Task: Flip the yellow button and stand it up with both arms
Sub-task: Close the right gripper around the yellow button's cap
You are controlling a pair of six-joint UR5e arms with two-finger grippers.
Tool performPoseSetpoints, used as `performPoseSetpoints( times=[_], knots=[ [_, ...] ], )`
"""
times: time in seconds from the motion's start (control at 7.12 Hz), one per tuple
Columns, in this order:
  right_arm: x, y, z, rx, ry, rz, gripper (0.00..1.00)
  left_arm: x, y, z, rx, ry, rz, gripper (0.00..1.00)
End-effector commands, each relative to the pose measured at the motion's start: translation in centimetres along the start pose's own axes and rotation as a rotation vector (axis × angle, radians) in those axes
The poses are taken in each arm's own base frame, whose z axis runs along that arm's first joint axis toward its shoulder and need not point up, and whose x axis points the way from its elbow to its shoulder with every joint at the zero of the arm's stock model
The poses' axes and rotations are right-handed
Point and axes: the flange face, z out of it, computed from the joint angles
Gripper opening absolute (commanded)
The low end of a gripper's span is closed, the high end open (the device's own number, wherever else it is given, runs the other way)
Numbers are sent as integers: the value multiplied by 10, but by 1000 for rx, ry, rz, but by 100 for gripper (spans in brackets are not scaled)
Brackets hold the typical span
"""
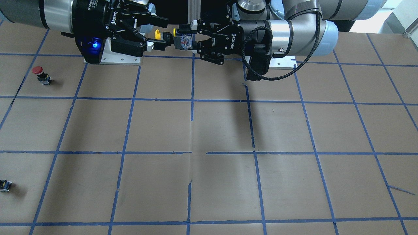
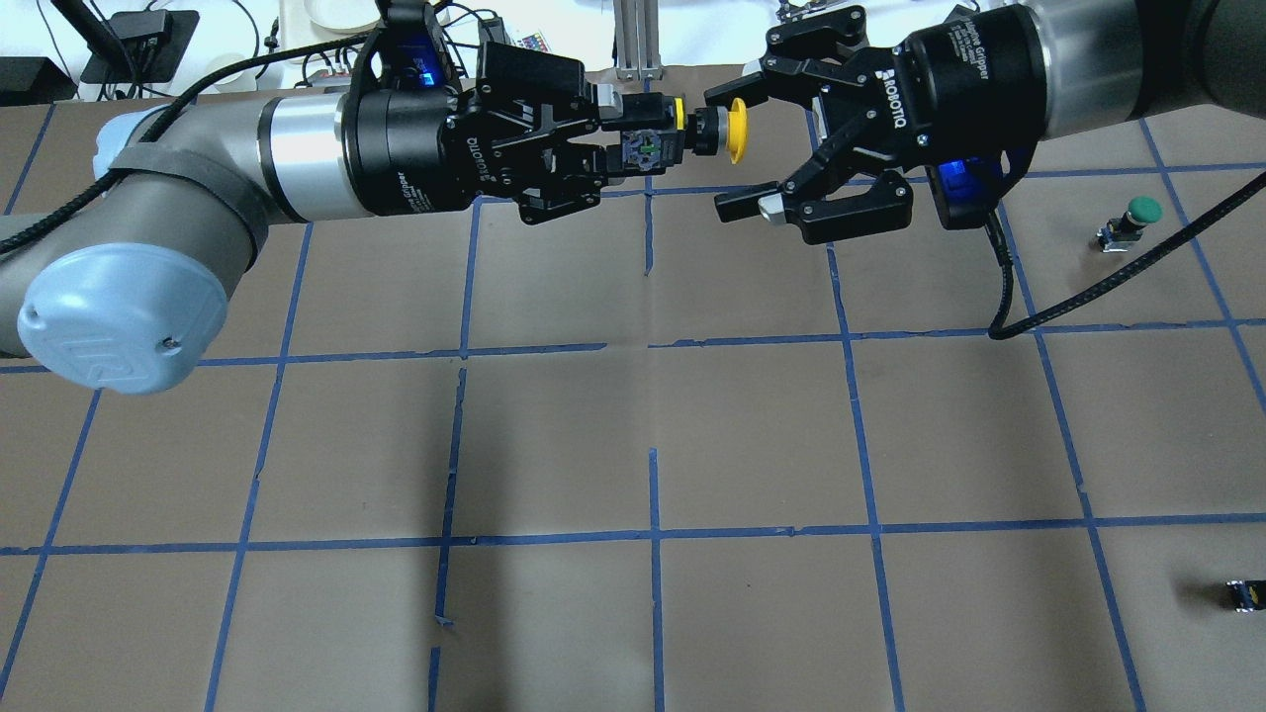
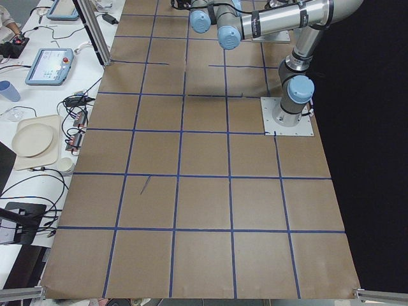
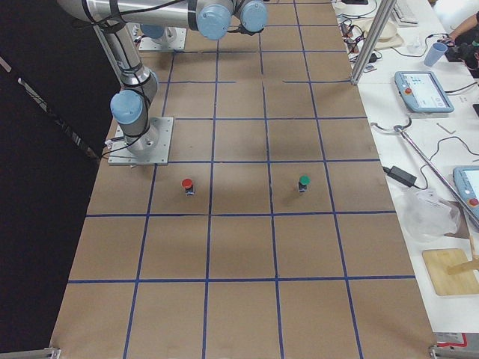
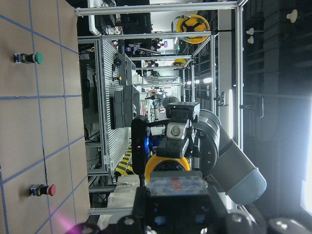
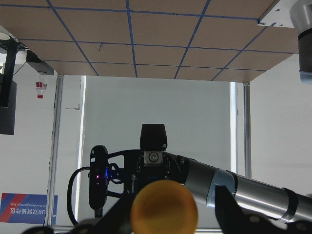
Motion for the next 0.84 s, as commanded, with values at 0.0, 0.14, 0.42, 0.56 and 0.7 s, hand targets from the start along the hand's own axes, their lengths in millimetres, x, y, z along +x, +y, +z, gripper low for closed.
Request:
performPoseSetpoints(
  times=[0.0,0.14,0.42,0.56,0.7],
  knots=[
    [0,1,0,-1,-2,-3,18,2,2,0,0,1,2,17],
    [0,1,0,-2,-2,-1,17,3,2,0,1,2,2,27],
    [0,2,0,-2,-3,-3,16,4,3,1,-1,1,-18,56],
    [0,2,0,-3,-4,-4,16,6,3,1,-2,2,-25,100],
    [0,3,-1,-2,-4,-5,16,7,3,2,-4,2,-25,100]
  ],
)
